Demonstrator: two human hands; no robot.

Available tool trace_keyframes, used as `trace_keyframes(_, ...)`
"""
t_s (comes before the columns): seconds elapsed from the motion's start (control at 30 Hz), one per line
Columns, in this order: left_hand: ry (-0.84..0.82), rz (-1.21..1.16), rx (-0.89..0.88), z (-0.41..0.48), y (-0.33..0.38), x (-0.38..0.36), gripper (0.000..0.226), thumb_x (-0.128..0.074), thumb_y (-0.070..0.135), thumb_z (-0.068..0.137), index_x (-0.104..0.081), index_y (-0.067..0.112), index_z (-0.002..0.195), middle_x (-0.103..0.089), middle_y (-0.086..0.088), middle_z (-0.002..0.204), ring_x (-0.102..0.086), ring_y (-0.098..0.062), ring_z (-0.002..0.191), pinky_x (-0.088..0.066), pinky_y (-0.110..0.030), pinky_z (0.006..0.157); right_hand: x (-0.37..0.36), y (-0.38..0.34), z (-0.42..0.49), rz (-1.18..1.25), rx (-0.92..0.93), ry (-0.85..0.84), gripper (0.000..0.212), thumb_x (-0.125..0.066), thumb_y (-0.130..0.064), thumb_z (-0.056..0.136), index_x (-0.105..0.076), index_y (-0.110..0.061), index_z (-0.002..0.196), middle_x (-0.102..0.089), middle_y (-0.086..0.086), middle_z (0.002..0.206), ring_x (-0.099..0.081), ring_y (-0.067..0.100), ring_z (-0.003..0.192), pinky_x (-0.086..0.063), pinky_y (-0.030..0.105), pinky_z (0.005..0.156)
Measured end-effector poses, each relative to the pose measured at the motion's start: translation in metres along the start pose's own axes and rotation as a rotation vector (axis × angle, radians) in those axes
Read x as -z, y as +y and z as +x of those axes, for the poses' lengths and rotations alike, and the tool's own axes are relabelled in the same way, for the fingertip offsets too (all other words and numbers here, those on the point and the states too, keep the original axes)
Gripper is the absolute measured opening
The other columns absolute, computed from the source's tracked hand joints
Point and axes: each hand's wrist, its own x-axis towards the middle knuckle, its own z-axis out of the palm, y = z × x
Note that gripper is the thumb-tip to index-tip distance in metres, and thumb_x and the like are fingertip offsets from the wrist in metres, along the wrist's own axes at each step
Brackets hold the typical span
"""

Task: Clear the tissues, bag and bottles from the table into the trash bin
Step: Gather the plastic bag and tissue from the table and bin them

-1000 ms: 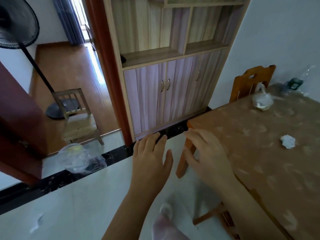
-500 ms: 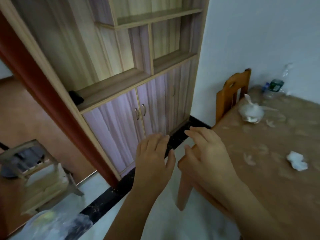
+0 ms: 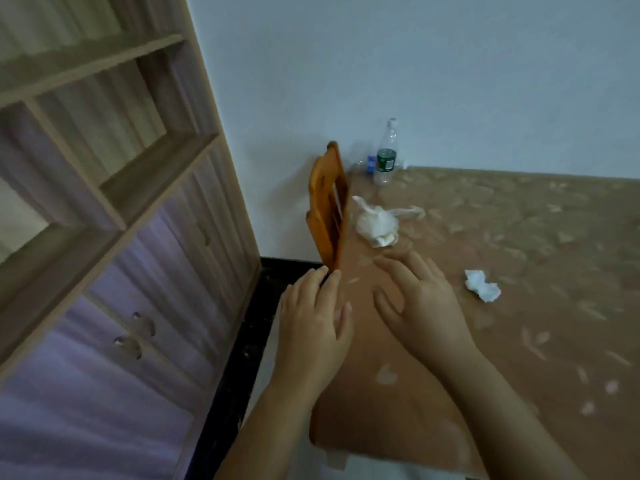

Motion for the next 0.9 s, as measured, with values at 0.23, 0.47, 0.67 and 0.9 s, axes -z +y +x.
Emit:
trace_keyframes(0.23, -0.114, -0.084, -0.049, 0.055, -0.023, -0.057, 0.045, -0.041, 0.031, 0.084, -0.056, 0.006, 0.118, -0.058, -0.015, 0.122, -0.052, -0.032, 0.115, -0.034, -0.039, 0.098, -0.017, 0.050, 0.019, -0.091, -0.209, 0.018, 0.034, -0.070, -0.010, 0.075, -0.061, -0.007, 0.108, -0.063, 0.011, 0.104, -0.060, 0.030, 0.092, -0.048, 0.038, 0.077)
trace_keyframes(0.47, -0.192, -0.115, -0.075, 0.122, -0.020, -0.131, 0.043, -0.041, 0.028, 0.085, -0.056, 0.005, 0.118, -0.057, -0.014, 0.123, -0.050, -0.029, 0.117, -0.036, -0.036, 0.097, -0.035, 0.134, 0.052, -0.126, -0.370, 0.041, 0.032, -0.068, -0.008, 0.076, -0.062, -0.005, 0.107, -0.063, 0.012, 0.102, -0.058, 0.029, 0.093, -0.040, 0.029, 0.077)
trace_keyframes(0.67, -0.289, -0.091, -0.075, 0.173, -0.021, -0.205, 0.035, -0.056, 0.020, 0.084, -0.057, 0.006, 0.115, -0.056, -0.016, 0.122, -0.049, -0.031, 0.117, -0.044, -0.047, 0.097, -0.061, 0.220, 0.050, -0.092, -0.553, 0.004, 0.032, -0.068, -0.007, 0.076, -0.062, -0.004, 0.108, -0.062, 0.013, 0.104, -0.056, 0.033, 0.093, -0.047, 0.040, 0.076)
trace_keyframes(0.9, -0.381, -0.004, -0.073, 0.206, -0.031, -0.268, 0.038, -0.061, 0.019, 0.081, -0.055, 0.006, 0.116, -0.056, -0.017, 0.123, -0.049, -0.033, 0.117, -0.045, -0.049, 0.095, -0.090, 0.287, 0.031, -0.042, -0.790, 0.002, 0.032, -0.065, -0.009, 0.079, -0.061, -0.008, 0.111, -0.060, 0.012, 0.108, -0.052, 0.033, 0.100, -0.045, 0.041, 0.078)
